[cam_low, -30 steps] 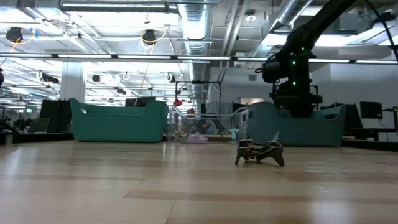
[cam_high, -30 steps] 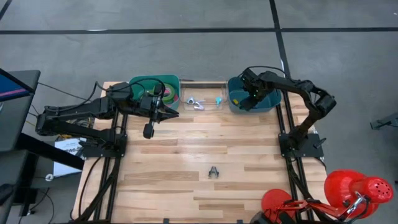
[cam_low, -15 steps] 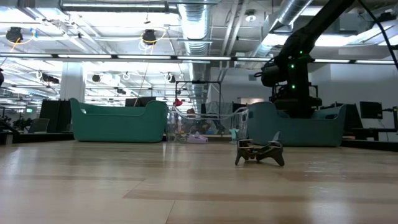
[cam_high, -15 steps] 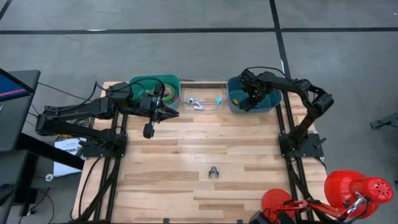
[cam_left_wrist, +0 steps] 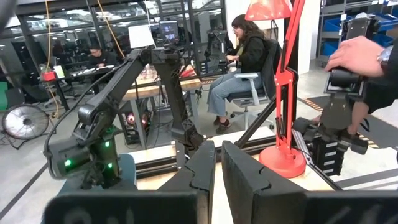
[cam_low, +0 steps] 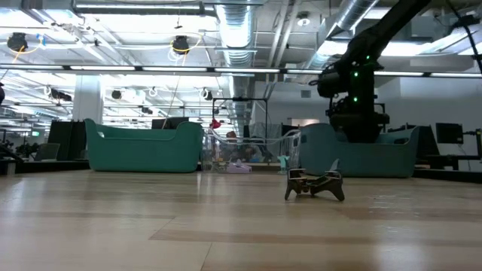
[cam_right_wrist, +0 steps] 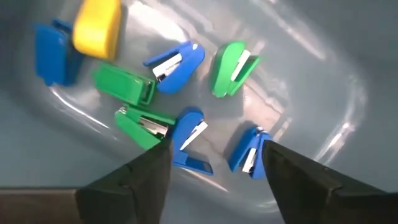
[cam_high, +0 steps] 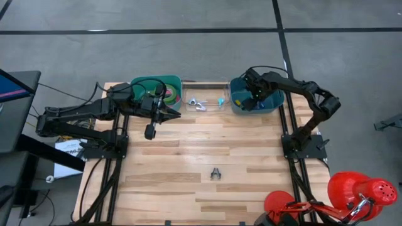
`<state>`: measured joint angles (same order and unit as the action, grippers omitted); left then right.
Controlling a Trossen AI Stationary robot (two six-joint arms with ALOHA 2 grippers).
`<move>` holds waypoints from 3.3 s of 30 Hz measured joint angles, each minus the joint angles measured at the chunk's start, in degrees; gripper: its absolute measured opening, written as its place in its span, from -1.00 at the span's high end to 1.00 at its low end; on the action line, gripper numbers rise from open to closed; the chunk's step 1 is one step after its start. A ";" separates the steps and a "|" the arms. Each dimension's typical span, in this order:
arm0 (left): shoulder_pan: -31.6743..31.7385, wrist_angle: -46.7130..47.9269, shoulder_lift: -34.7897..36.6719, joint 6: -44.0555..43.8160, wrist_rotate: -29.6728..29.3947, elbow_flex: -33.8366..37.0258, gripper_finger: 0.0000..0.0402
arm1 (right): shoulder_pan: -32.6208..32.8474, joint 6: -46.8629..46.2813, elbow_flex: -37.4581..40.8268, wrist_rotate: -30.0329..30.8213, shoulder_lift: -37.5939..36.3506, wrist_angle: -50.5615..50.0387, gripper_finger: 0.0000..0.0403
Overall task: Pick and place Stapler, Stapler remover, tape
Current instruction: Put the black staple remover into the transparent bin
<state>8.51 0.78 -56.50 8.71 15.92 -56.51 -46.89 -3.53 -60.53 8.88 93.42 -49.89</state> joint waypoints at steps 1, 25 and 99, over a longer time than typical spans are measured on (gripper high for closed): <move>0.01 -0.07 0.00 0.01 -0.01 0.00 0.89 | 0.00 -0.02 0.00 0.00 -0.90 0.18 -0.19; 0.00 -0.94 0.00 0.00 -0.02 0.00 0.89 | 14.65 0.48 -0.02 -3.50 -16.87 2.73 -0.12; 0.01 -2.26 0.01 0.01 0.00 0.00 0.89 | 67.84 -25.10 -13.03 -7.58 5.36 11.59 -0.12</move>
<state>8.52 -1.48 -56.49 8.72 15.92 -56.51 20.95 -28.63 -73.56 1.30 98.78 -38.30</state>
